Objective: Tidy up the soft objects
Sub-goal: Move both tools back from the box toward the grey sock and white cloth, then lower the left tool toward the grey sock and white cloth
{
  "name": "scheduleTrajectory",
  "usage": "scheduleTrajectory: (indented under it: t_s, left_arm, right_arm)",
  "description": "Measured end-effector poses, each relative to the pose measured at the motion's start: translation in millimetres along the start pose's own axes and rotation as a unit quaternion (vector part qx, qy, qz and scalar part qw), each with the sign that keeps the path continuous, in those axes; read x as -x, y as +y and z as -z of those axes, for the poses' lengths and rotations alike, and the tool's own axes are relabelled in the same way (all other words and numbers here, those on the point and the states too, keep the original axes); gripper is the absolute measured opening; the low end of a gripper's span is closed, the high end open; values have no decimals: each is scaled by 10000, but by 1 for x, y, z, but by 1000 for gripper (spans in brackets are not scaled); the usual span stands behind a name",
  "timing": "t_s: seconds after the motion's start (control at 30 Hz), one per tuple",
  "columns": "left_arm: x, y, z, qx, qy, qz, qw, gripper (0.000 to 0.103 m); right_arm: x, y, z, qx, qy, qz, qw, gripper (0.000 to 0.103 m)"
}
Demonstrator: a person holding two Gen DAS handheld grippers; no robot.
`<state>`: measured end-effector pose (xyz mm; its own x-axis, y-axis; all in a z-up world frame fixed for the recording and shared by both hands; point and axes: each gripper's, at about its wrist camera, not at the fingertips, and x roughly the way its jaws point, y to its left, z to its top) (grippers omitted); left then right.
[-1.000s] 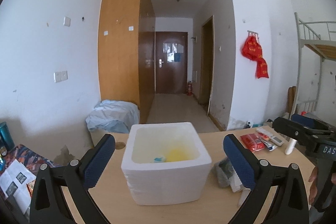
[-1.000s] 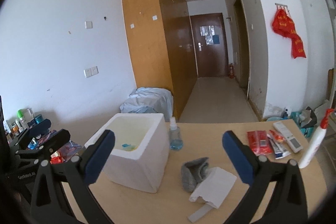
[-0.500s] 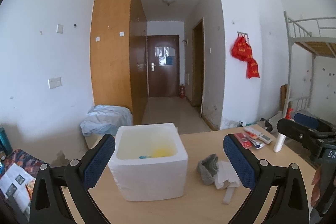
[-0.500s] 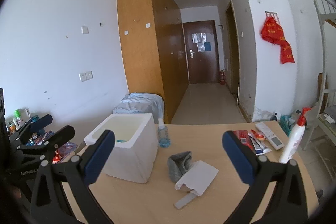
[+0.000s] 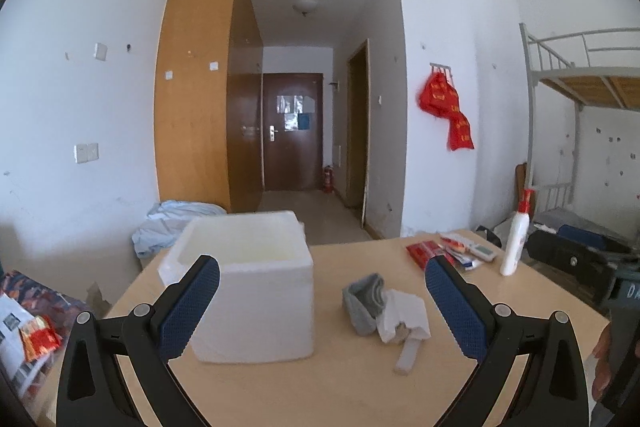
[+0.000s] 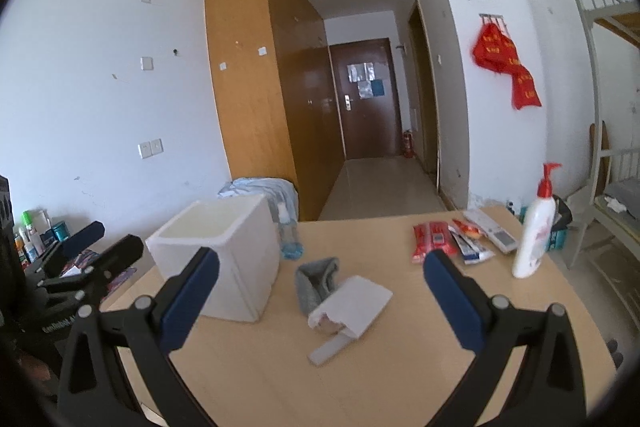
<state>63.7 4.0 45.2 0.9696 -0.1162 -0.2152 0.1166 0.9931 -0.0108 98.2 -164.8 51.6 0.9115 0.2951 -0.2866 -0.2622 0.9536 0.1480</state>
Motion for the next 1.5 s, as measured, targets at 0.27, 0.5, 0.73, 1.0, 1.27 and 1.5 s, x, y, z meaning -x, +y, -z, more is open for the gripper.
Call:
scheduleTrajectory:
  t_s: [0.27,0.5,0.73,1.0,1.27,1.5]
  left_arm:
    - [3,-5,27,56,-41,36,10000,103]
    - [8,-8,44,22,-75,-61,10000,103]
    - [5,-6,54,127,179,204,9996,103]
    - [-2,-11,49,147,236,399,9988,103]
    - [-13,-16,45,76,205,681,9974,103]
    - [-34,-15,44,70,388,1054,9936,103]
  right_arm:
    - [1,-9,25,-147,144,-37,9998,103]
    - [6,-8,40,-138,145,-11,9998,103]
    - [4,-6,51,-97,299,53,9995,103]
    - [-1,-7,50,-53,431,135,9990,103]
    - [-7,-22,48,-273,534,183,9980,103]
    - [-18,-28,45,-248,616,296,9974,103]
